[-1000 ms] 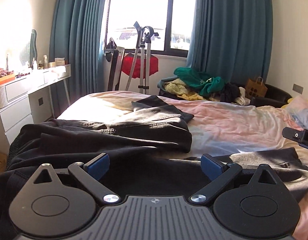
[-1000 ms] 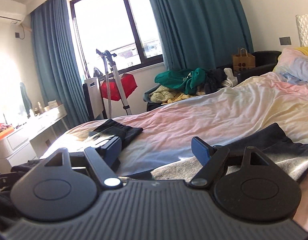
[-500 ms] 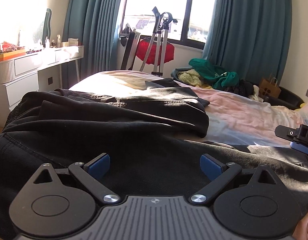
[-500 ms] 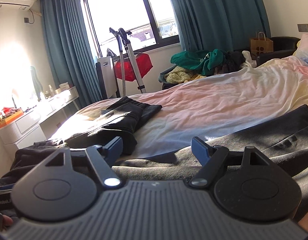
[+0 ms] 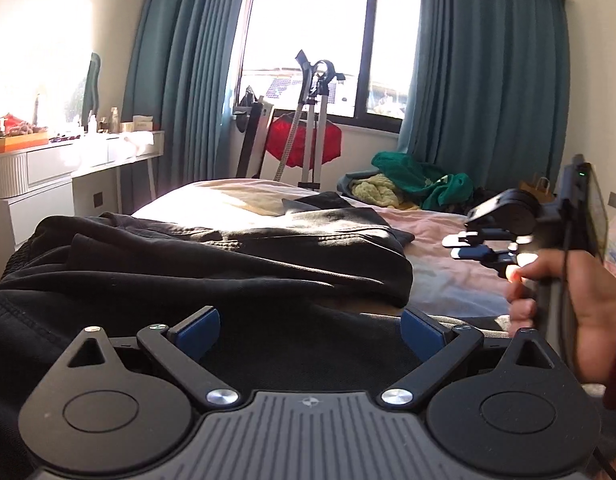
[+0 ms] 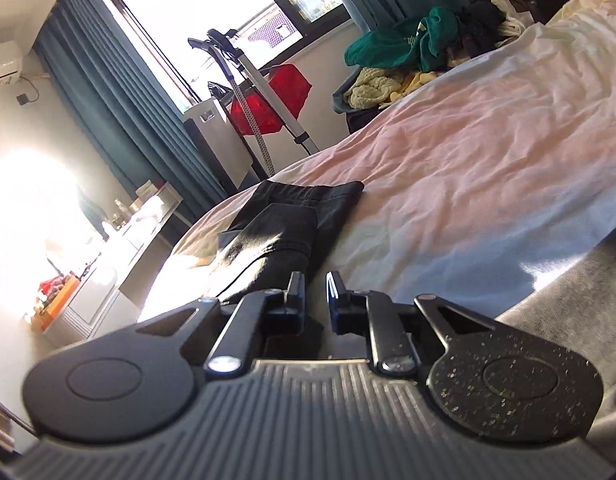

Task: Fold clothes

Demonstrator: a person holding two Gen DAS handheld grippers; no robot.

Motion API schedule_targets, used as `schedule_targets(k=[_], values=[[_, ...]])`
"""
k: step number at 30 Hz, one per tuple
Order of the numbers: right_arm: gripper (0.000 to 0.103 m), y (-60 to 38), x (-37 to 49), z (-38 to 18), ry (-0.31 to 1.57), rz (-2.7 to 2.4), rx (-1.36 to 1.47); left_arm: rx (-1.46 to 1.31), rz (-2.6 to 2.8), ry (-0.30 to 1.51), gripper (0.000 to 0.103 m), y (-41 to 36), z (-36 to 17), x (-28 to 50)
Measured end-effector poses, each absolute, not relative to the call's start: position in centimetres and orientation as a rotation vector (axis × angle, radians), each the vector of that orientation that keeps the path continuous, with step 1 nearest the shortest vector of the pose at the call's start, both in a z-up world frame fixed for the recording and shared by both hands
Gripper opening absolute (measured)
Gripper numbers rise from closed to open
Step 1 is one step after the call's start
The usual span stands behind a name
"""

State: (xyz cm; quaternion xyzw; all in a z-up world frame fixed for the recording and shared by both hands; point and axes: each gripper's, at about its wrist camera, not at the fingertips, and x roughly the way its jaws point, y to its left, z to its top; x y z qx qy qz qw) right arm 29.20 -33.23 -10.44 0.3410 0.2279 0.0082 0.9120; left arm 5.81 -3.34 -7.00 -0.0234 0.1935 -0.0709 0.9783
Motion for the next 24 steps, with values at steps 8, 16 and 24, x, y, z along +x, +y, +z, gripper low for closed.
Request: schedule_targets(k=[8,16,24], values=[[0.045,-34.2,42.6,-17.1,0.513,-0.037,0.888,-0.255,-0.163,0.519,0.098,-0.4,-11.1,10.1],[0.006,-32.8,47.1,-16.6,0.476,-0.062,0.726,-0.313,-0.156,0.5,0.098,0.7,-12.8,11.2],[0.005,-36.3,41.4,-10.3,0.358,-0.17,0.636,-0.349,-0.11,0.488,0.098,1.8,-11.5,10.6]])
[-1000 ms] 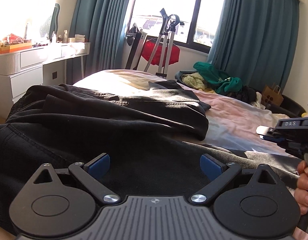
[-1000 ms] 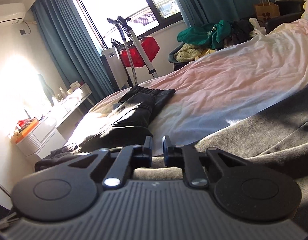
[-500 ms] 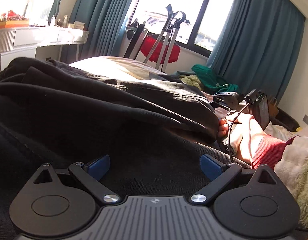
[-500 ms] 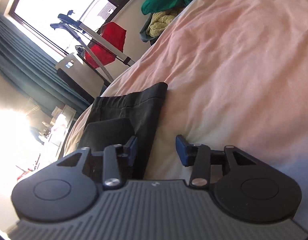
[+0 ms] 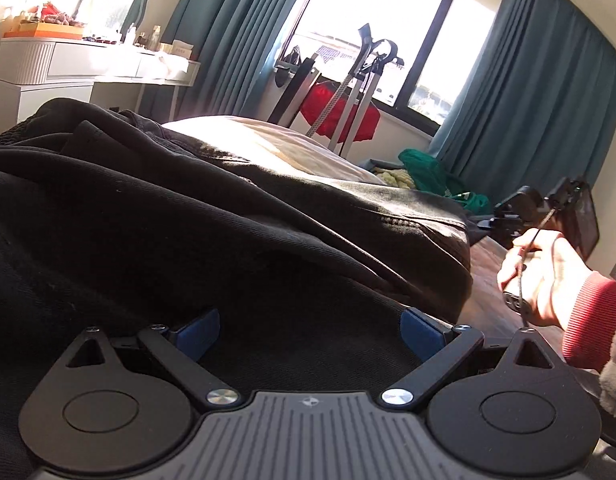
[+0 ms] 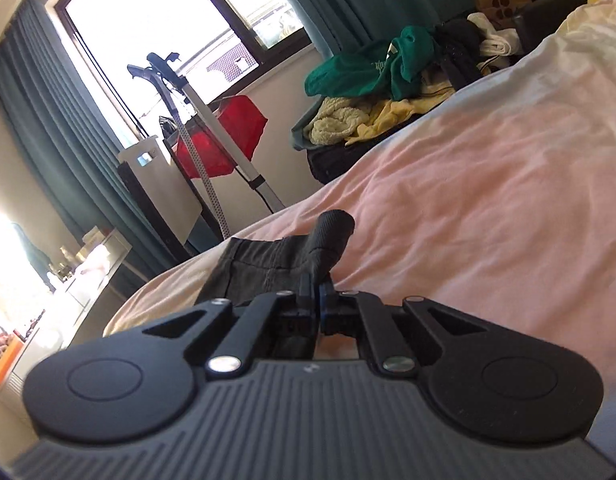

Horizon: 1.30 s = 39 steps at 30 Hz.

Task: Fold clothes

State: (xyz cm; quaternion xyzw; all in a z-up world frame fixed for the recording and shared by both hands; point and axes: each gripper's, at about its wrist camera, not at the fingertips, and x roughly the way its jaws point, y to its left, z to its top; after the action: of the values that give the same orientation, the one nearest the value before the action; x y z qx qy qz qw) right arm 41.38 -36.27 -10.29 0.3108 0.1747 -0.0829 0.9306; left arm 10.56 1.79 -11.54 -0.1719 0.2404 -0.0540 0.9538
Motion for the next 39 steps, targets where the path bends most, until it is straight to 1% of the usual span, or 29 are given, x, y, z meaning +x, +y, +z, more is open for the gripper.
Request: schedule_targets(k=[7,9,13,16,21,24,29,31,34,37,39], values=[[0.005,-47.9,33.9,-5.9,0.264,-0.417,0.582,-0.348,-0.078,0.47,0.098,2.4,-10.2,9.2],[0.005,-51.7,31.3,-5.6,0.256,-0.513,0.564,-0.322,-0.085,0.459,0.098,1.8,-9.8,9.2],[0.005,-58.9,27.7,-7.0,0.333,-0.673,0.614,-0.267,-0.1,0.434,0.098,0.8,-9.2,9.0],[0.005,-59.2,28.5,-6.4,0.351,-0.645,0.558,-0.224,-0.105,0.419,0.098,0.1,-9.1,8.8],[0.005,-58.4,29.4,-3.9,0.278,-0.576,0.495,-0.213,-0.111,0.439,0.098,-0.3,-9.5,8.9],[0.005,-59.5,27.5,-6.8,0.315,-0.598,0.514,-0.209,-0.118,0.447,0.098,-0.4,-9.6,9.1],[0.005,-60.3,23.5,-14.9,0.418,-0.636,0.595,-0.188,-0.127,0.45,0.098,-0.7,-9.6,8.9],[0.006,-60.3,22.5,-17.2,0.438,-0.628,0.646,-0.15,-0.122,0.436,0.098,-1.3,-9.4,8.7],[0.009,-61.2,21.6,-17.6,0.438,-0.599,0.747,-0.093,-0.119,0.41,0.098,-2.3,-9.1,8.4],[0.018,-61.2,21.0,-15.9,0.472,-0.602,0.779,-0.06,-0.13,0.398,0.098,-3.1,-8.8,8.3],[0.037,-59.9,20.0,-13.9,0.471,-0.594,0.732,-0.035,-0.131,0.4,0.098,-3.5,-8.7,8.4]])
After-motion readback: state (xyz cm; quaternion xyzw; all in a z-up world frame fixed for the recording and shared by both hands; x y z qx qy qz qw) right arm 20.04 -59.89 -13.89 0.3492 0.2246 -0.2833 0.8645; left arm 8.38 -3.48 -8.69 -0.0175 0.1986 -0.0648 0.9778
